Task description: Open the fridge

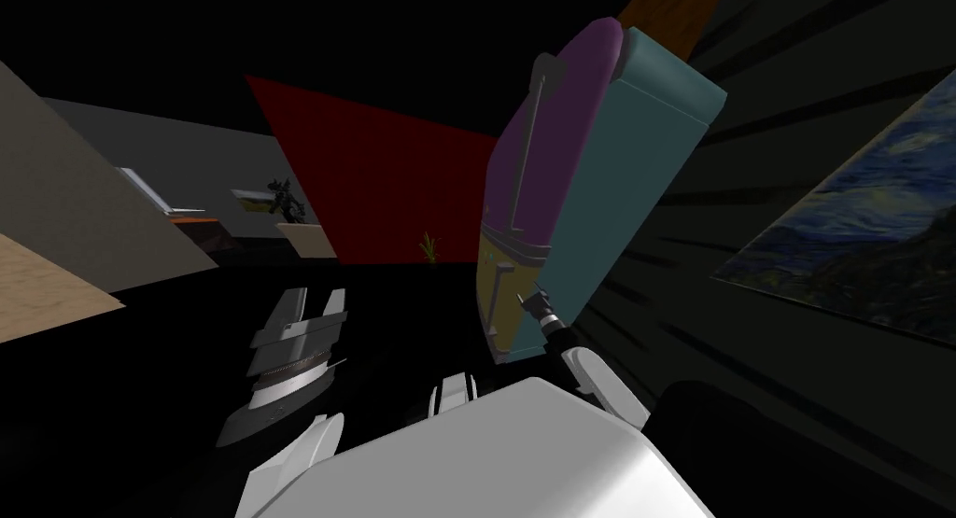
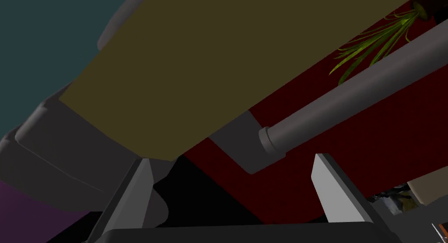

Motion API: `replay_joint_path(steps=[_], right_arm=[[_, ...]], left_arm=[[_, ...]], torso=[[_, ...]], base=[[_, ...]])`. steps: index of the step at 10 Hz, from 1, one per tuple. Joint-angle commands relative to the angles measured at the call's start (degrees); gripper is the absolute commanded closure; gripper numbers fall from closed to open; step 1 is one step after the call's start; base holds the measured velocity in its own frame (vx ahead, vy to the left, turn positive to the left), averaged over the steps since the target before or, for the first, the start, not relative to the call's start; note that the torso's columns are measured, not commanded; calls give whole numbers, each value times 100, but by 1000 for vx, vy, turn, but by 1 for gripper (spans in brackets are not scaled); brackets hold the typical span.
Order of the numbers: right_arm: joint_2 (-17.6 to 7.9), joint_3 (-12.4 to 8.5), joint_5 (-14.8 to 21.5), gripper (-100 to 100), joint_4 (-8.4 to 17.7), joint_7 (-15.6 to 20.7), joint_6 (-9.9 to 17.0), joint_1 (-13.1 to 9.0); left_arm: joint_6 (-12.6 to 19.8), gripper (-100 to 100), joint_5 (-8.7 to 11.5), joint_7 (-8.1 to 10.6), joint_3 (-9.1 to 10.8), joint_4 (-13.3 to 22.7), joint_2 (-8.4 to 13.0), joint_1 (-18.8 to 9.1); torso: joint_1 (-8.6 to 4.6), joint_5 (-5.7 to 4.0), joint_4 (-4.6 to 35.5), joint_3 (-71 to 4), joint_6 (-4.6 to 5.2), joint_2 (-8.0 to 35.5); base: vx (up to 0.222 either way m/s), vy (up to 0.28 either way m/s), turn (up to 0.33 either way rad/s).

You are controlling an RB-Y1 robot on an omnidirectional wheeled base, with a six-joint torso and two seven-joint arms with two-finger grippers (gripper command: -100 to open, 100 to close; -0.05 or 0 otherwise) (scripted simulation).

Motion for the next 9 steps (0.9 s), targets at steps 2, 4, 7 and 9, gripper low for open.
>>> replay_joint_path(steps=[2, 4, 7, 9], right_arm=[[-139, -60, 490, -100, 71, 167, 196, -1], [-227, -101, 759, -100, 110, 265, 311, 3], [-395, -176, 1251, -100, 177, 445, 521, 12], [-475, -210, 1472, -100, 205, 525, 614, 17]], left_arm=[[0, 0, 0, 0, 0, 0, 0, 0], [0, 0, 0, 0, 0, 0, 0, 0], [0, 0, 0, 0, 0, 0, 0, 0], [0, 0, 0, 0, 0, 0, 0, -1]], torso=[[4, 1, 1, 2, 0, 2], [1, 0, 1, 3, 0, 4], [4, 9, 1, -17, -20, -22], [15, 30, 4, -48, -50, -58]], base=[[78, 48, 48], [68, 39, 54], [78, 42, 40], [40, 31, 28]])
